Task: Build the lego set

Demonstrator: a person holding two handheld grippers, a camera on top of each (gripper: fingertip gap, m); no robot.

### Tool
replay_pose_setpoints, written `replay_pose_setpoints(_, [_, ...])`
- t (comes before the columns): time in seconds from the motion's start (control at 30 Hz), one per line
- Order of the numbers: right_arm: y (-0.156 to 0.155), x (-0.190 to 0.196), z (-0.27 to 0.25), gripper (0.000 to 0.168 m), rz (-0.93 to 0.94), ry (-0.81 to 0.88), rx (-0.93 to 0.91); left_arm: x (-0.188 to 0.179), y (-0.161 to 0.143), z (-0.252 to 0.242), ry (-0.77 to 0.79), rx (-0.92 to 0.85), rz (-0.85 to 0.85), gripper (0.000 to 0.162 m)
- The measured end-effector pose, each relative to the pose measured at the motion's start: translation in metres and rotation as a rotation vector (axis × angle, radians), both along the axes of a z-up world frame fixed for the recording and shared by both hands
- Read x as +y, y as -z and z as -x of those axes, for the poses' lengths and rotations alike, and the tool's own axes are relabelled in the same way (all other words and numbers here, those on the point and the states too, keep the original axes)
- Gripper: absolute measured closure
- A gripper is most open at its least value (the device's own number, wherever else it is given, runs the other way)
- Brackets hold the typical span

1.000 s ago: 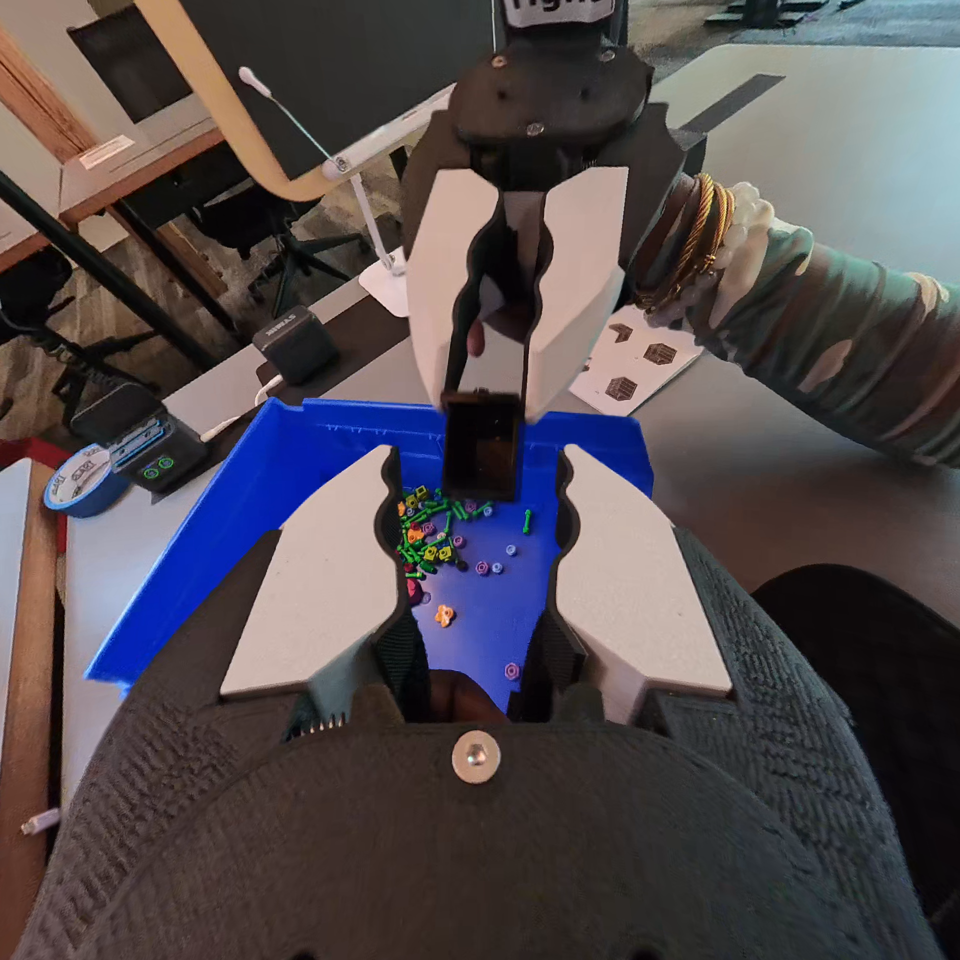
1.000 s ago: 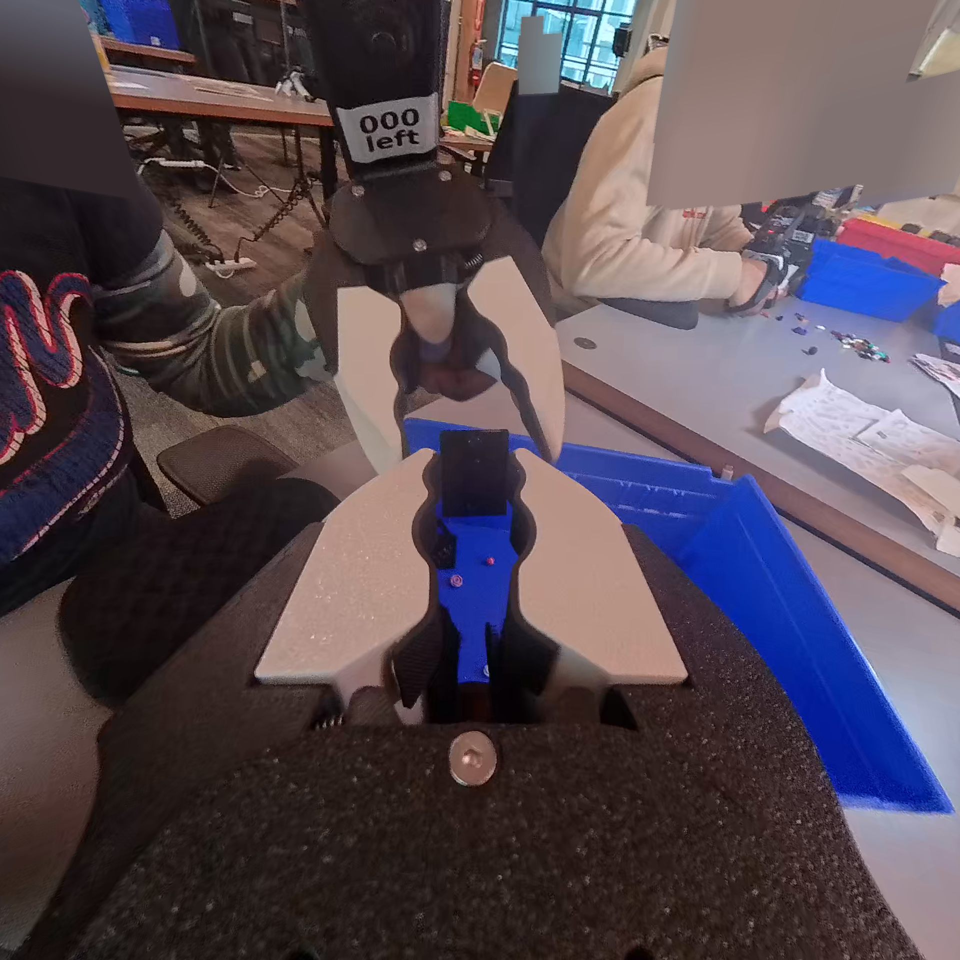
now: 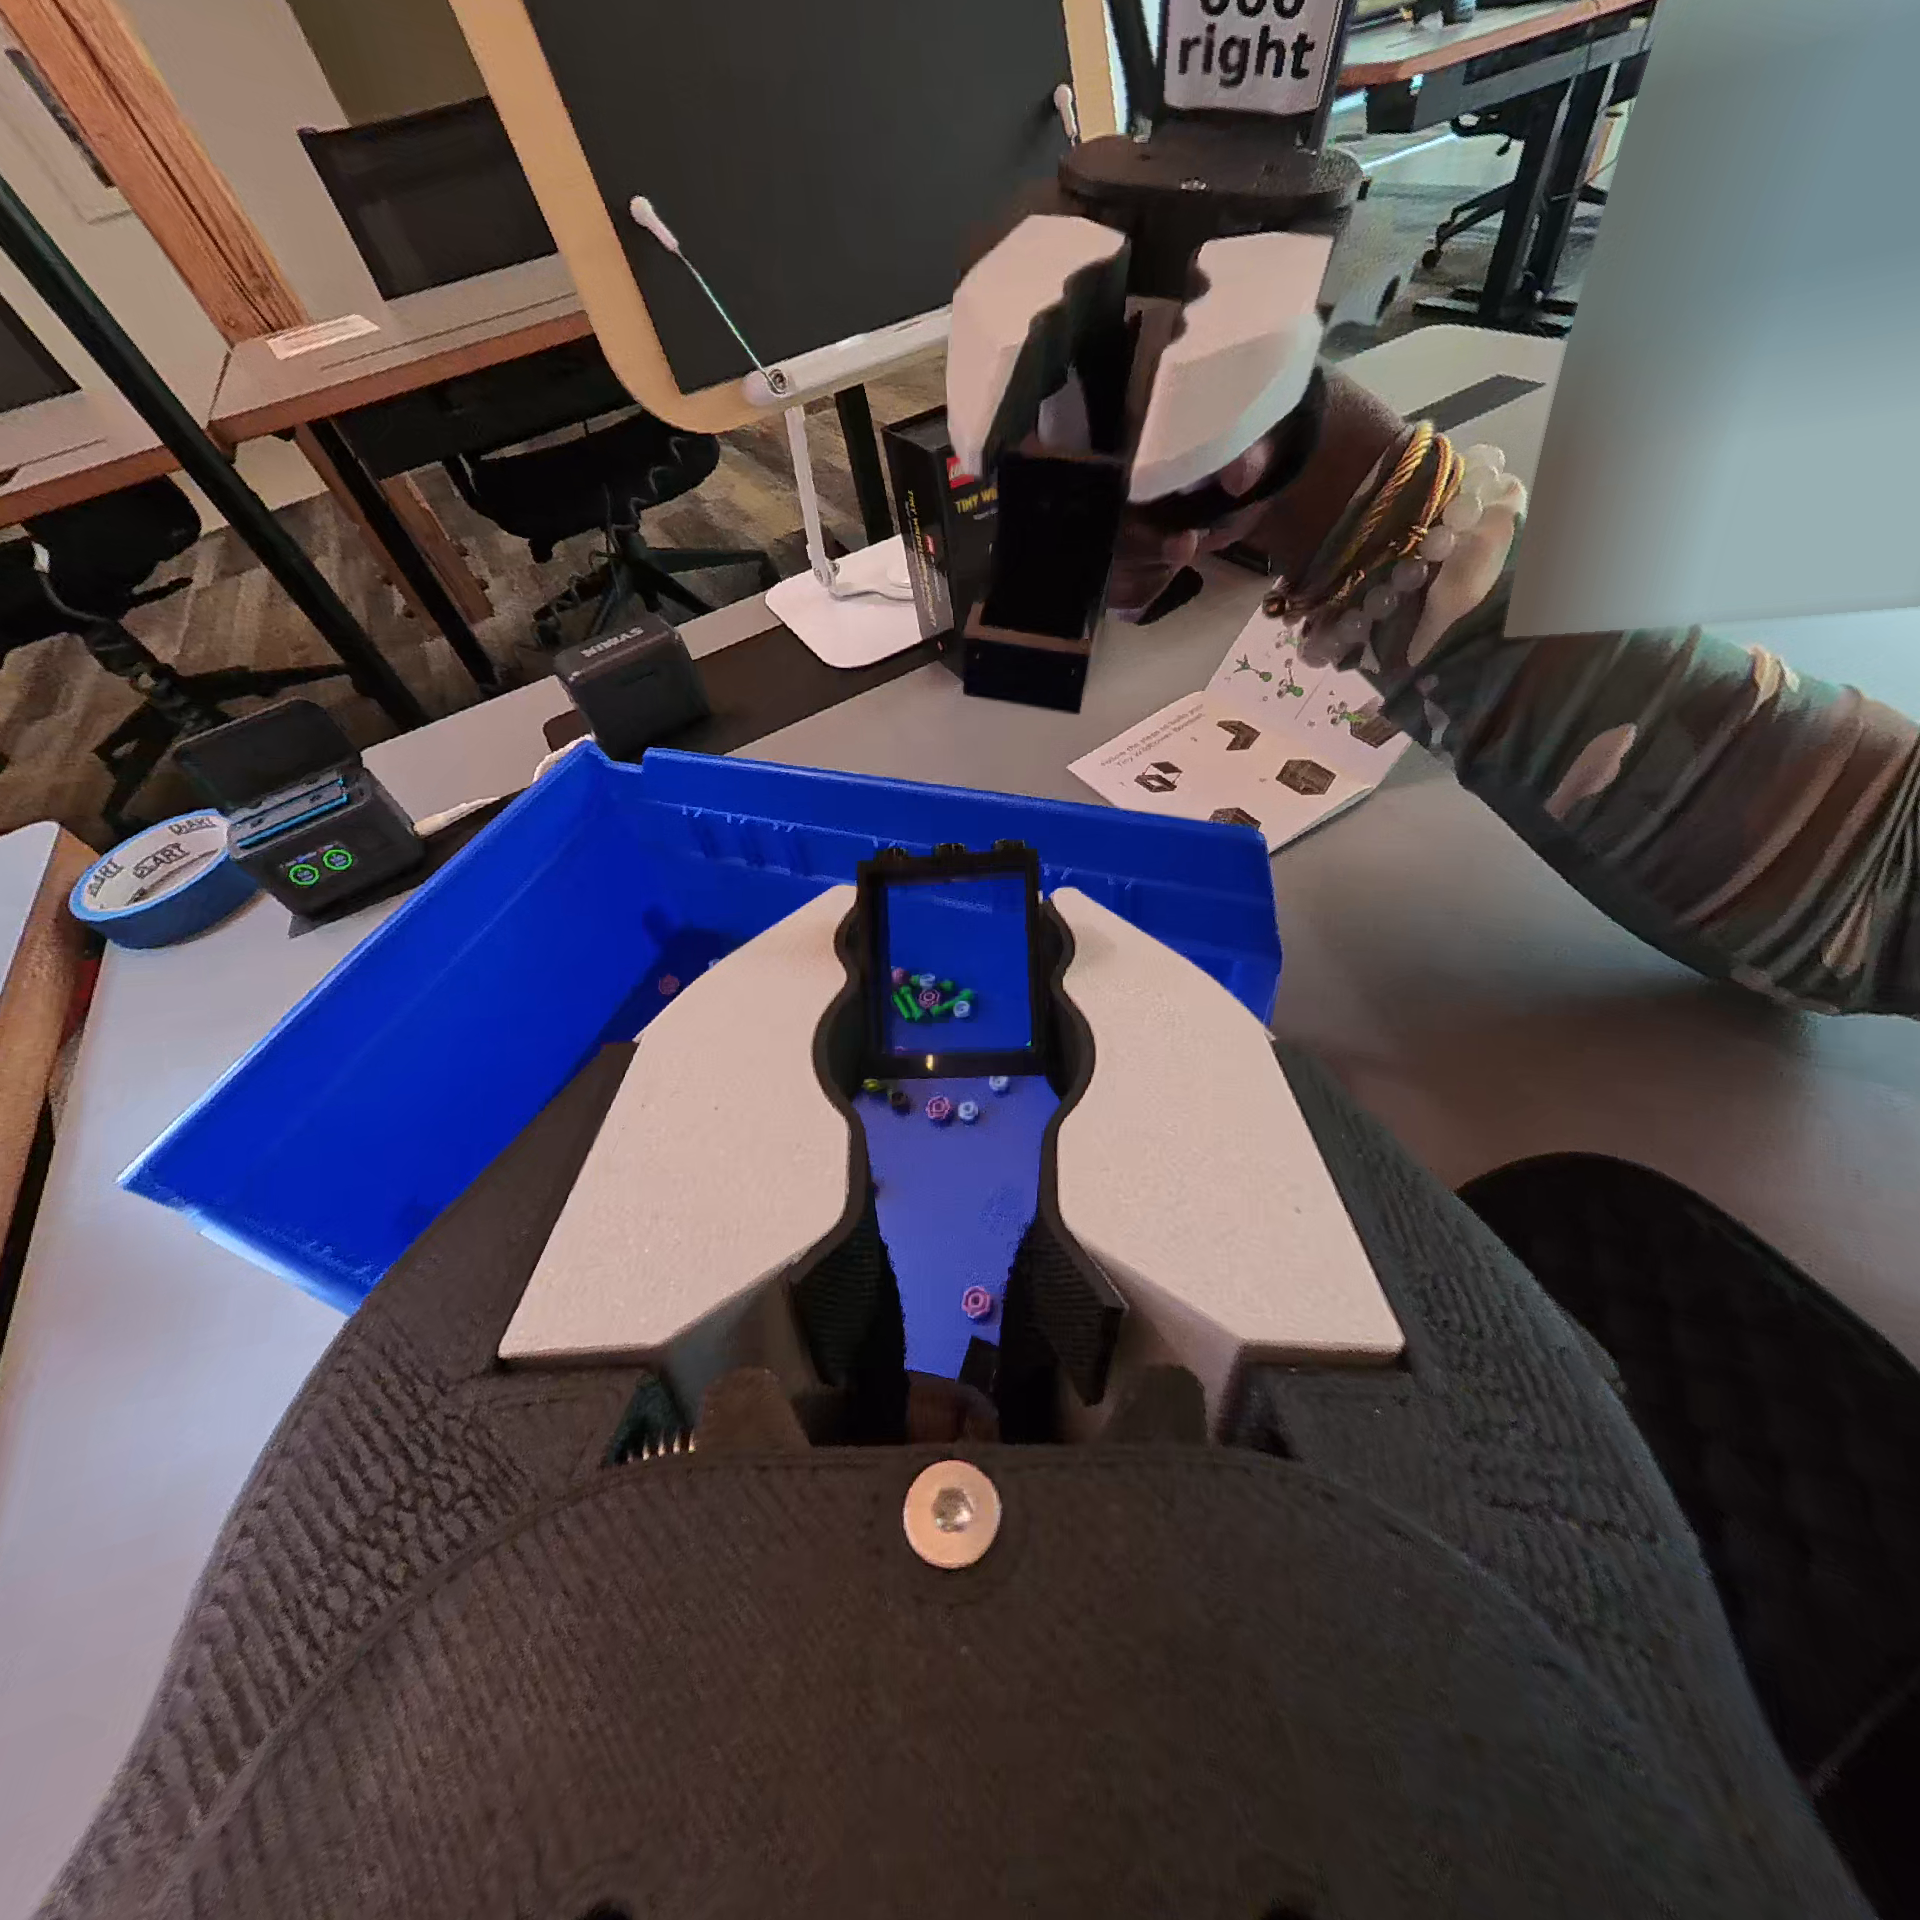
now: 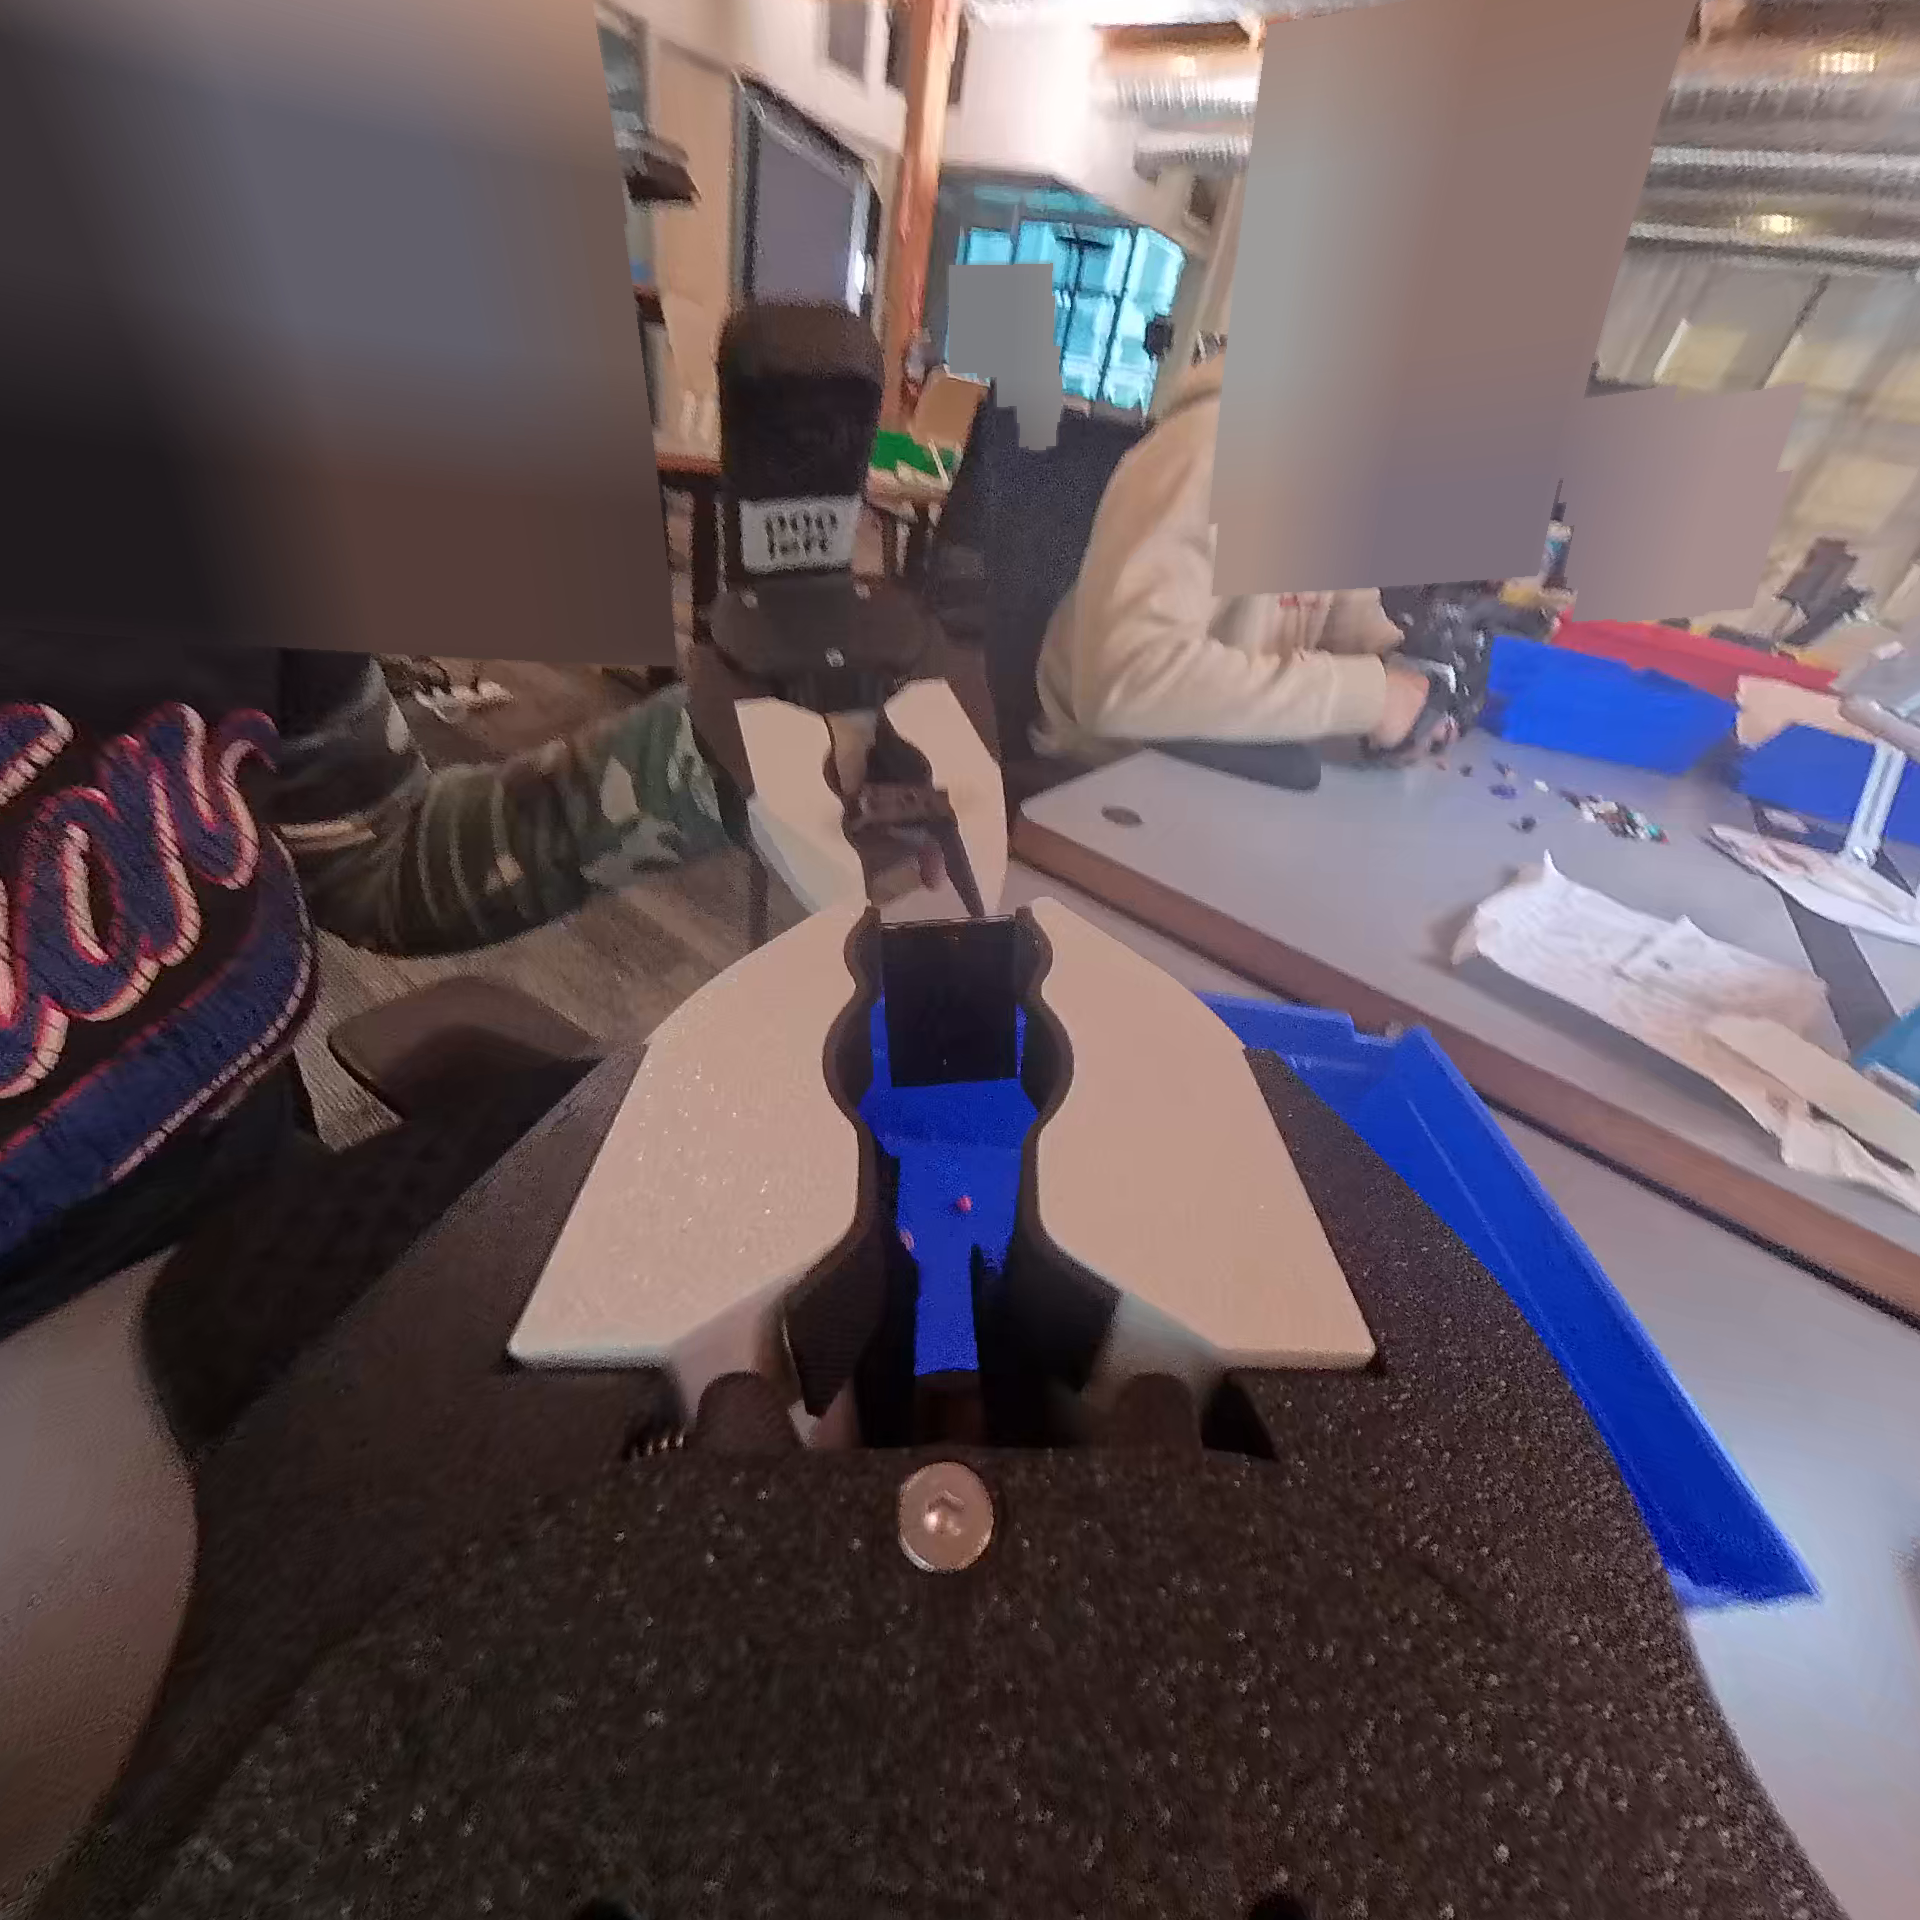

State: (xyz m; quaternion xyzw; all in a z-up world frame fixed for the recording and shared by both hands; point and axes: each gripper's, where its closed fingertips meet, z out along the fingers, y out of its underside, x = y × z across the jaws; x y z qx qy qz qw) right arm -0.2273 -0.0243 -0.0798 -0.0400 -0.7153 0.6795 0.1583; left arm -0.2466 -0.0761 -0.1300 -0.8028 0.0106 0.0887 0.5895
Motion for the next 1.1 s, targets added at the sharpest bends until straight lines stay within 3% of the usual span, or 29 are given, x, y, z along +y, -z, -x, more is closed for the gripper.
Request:
replay_pose_setpoints(0.33, [0.003,0.002,0.002,0.144,-0.035,0.035,-0.011,0.017,-0.001,0.000,-0.018,-0.044,-0.013,0.131])
replay_pose_setpoints(0.47, [0.003,0.000,0.002,0.144,-0.032,0.026,-0.009,0.013,0.035,0.016,-0.116,-0.002,0.234,0.131])
replay_pose_setpoints(0.6, [0.003,-0.001,0.001,0.144,-0.029,0.013,-0.011,0.010,0.065,0.025,-0.162,0.028,0.430,0.107])
replay_pose_setpoints(0.73, [0.005,-0.001,0.000,0.144,-0.043,0.012,-0.012,0.019,0.051,0.021,-0.121,0.025,0.355,0.099])
replay_pose_setpoints(0.9, [0.013,-0.010,0.000,0.144,-0.091,-0.008,-0.031,0.040,0.011,-0.001,0.001,0.071,0.194,0.109])
replay_pose_setpoints(0.97, [0.017,-0.016,0.000,0.143,-0.117,-0.018,-0.037,0.046,0.009,-0.006,0.030,0.117,0.216,0.114])
replay_pose_setpoints(1.03, [0.019,-0.020,-0.002,0.144,-0.134,-0.032,-0.036,0.051,0.010,-0.013,0.073,0.124,0.237,0.133])
replay_pose_setpoints(1.1, [0.019,-0.019,-0.002,0.143,-0.142,-0.027,-0.023,0.053,0.011,-0.014,0.078,0.123,0.236,0.134])
